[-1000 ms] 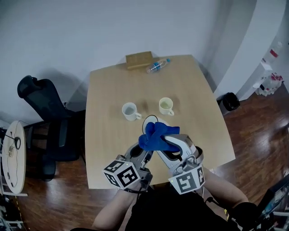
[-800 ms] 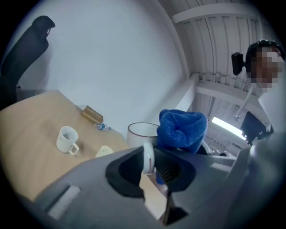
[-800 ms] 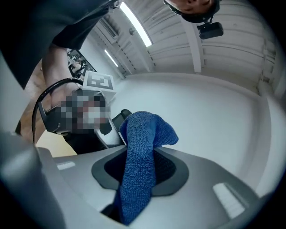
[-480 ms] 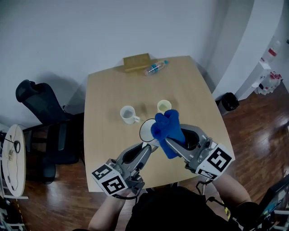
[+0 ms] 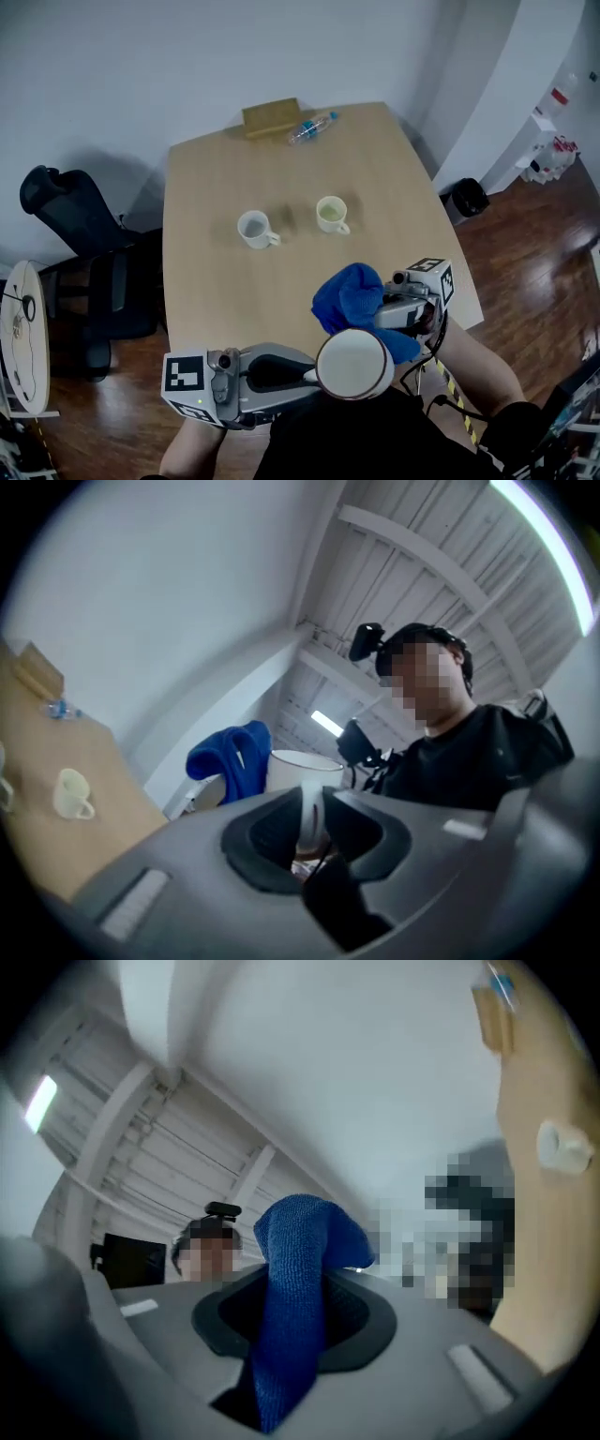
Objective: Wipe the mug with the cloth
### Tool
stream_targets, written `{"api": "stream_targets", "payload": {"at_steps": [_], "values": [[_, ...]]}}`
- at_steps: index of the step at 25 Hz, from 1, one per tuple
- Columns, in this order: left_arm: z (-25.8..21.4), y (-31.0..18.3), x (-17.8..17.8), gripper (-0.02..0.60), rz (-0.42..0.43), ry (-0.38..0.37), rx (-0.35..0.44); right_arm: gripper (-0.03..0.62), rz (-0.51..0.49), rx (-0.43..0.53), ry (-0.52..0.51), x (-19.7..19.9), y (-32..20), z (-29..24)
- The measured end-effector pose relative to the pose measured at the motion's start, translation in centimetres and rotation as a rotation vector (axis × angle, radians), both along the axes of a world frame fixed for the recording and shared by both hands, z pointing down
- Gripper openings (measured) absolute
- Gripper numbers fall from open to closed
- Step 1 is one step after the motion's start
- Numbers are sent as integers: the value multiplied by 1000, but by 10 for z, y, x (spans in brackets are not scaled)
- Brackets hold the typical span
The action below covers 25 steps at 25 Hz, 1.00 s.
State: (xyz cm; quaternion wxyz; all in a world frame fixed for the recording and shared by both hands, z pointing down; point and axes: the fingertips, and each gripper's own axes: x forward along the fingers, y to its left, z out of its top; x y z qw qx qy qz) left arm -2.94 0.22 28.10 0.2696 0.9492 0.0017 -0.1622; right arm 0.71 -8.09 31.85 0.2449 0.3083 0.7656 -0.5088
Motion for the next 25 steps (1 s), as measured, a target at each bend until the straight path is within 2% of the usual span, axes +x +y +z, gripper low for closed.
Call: {"api": "stream_targets", "payload": {"at_steps": [2, 5, 7, 9, 12, 15, 18, 22, 25], "values": [[1, 15, 4, 69, 80, 26, 30, 117, -131, -27, -87, -5, 23, -4], [-8, 32, 9, 69, 157, 85, 61, 117, -269, -47, -186, -9, 53, -13], [-15, 36, 12, 69, 178, 124, 70, 116, -322, -70, -223, -15, 65, -18], [-20, 34, 12, 69, 168, 152, 69, 117, -315, -86, -240, -18, 66, -20], [-22, 20, 8, 67, 88, 160, 53, 117, -154, -64, -189, -18, 41, -17], [-20, -2, 0, 67, -26, 184, 7, 116, 104, -53, -68, -11, 0, -14], [-26, -34, -10, 67, -165, 256, -69, 115, 348, -89, 40, 6, -41, -7], [-8, -82, -31, 67, -371, 293, -170, 115, 563, -243, 100, 25, -80, 2], [18, -109, -41, 67, -484, 267, -230, 115, 671, -398, 111, 35, -102, 28]]}}
